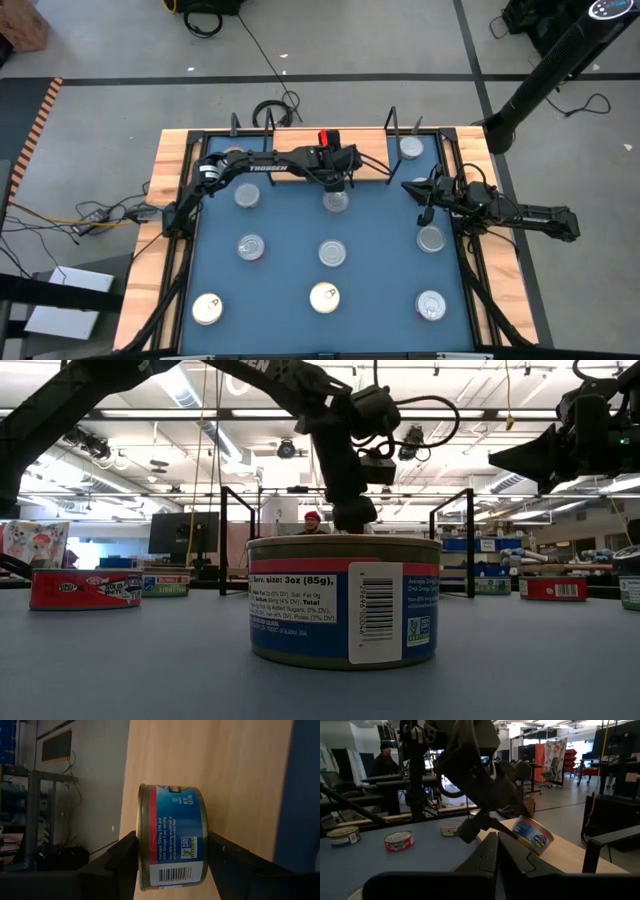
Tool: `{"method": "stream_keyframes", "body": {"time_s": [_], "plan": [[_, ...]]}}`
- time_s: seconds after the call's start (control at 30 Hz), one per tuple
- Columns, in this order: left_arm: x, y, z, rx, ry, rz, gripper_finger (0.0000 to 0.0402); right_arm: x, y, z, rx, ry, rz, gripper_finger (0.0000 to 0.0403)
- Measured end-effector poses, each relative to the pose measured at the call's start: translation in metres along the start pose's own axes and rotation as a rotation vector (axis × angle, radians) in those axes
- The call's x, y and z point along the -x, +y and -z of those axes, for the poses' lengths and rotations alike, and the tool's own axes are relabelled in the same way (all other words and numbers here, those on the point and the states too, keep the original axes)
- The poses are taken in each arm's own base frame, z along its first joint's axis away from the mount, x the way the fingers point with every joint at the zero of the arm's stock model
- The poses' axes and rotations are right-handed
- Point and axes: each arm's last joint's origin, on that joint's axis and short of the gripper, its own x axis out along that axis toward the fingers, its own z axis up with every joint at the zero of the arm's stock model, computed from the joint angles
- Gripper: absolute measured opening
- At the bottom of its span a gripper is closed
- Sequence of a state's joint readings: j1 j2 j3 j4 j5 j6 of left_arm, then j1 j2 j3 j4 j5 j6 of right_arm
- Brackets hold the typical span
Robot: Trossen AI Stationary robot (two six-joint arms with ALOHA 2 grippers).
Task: Stack canned seafood by type on shelf
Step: Put the top right blue tuna can on the shelf
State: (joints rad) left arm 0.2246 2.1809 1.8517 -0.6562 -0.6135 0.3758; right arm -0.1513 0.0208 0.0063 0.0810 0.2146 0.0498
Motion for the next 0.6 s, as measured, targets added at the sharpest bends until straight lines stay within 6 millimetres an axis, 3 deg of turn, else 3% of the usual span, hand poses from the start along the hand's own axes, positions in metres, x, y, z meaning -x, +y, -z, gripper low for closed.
{"method": "stream_keyframes", "body": {"time_s": [0.27, 0.6], "plan": [[-0.002, 0.000, 0.003, -0.013, 0.016, -0.006, 0.0211, 0.000, 0.000, 0.000, 0.000, 0.000, 0.001, 0.0023], [0.002, -0.014, 0.002, -0.041, 0.027, 0.017, 0.0265, 0.000, 0.000, 0.000, 0.000, 0.000, 0.000, 0.0023]]}}
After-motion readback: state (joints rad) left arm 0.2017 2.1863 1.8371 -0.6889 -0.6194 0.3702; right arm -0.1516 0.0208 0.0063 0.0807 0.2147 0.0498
